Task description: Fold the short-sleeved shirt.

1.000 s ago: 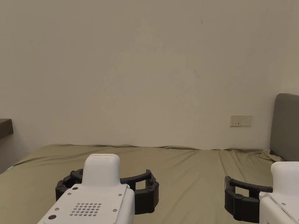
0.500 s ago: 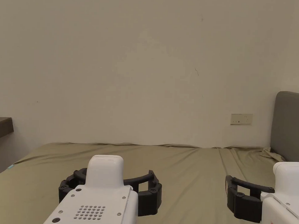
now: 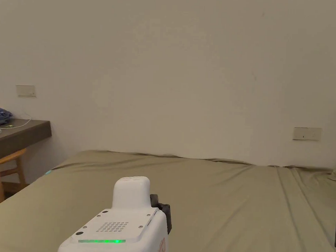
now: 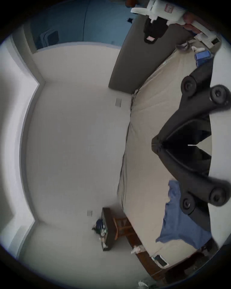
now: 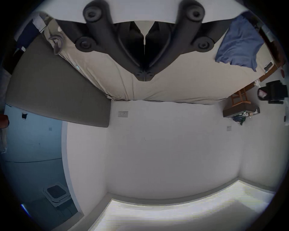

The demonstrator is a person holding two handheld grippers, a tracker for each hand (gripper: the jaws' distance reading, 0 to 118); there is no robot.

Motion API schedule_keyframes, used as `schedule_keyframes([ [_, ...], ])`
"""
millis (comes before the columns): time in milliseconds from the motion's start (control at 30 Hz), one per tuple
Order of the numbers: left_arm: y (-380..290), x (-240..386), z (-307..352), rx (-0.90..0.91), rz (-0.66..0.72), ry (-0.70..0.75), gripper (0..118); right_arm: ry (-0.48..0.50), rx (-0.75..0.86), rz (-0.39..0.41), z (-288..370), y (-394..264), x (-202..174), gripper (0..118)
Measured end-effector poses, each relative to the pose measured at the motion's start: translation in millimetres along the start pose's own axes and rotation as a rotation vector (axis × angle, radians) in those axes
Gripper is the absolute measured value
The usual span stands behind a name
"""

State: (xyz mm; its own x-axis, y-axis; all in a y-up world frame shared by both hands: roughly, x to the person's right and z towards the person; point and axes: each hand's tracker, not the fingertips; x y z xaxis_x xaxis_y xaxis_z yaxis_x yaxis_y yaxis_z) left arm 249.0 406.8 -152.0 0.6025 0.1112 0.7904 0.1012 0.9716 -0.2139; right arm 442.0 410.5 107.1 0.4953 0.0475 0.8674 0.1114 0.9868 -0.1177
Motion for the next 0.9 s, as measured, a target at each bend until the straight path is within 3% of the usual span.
schedule_keyframes([
  [100,7.2,-46.2,24.3,0.022,-0.011,0.142,0,0.149,0.020,0.007,-16.1,8.2,-52.1,3],
  [200,12.1,-105.6,57.3,0.033,0.015,0.322,0,0.415,0.035,0.060,-19.2,13.6,-137.0,3],
  [300,12.4,-151.7,89.3,0.030,-0.012,0.516,0,0.731,0.034,0.044,-5.0,15.9,-217.4,3],
  [367,9.1,-171.4,102.9,0.013,-0.033,0.594,0,0.868,0.048,0.063,8.9,13.9,-258.4,3],
  [533,-1.7,-191.7,91.1,-0.033,-0.020,0.571,0,0.877,0.077,0.099,20.1,2.6,-285.1,3],
  [767,-48.5,-183.0,-21.4,-0.202,0.042,0.348,0,0.827,-0.047,0.109,-29.5,-20.5,-270.3,3],
  [900,-103.5,-186.3,-101.0,-0.376,0.041,0.265,0,0.770,-0.160,0.183,-65.2,-55.6,-285.0,3],
])
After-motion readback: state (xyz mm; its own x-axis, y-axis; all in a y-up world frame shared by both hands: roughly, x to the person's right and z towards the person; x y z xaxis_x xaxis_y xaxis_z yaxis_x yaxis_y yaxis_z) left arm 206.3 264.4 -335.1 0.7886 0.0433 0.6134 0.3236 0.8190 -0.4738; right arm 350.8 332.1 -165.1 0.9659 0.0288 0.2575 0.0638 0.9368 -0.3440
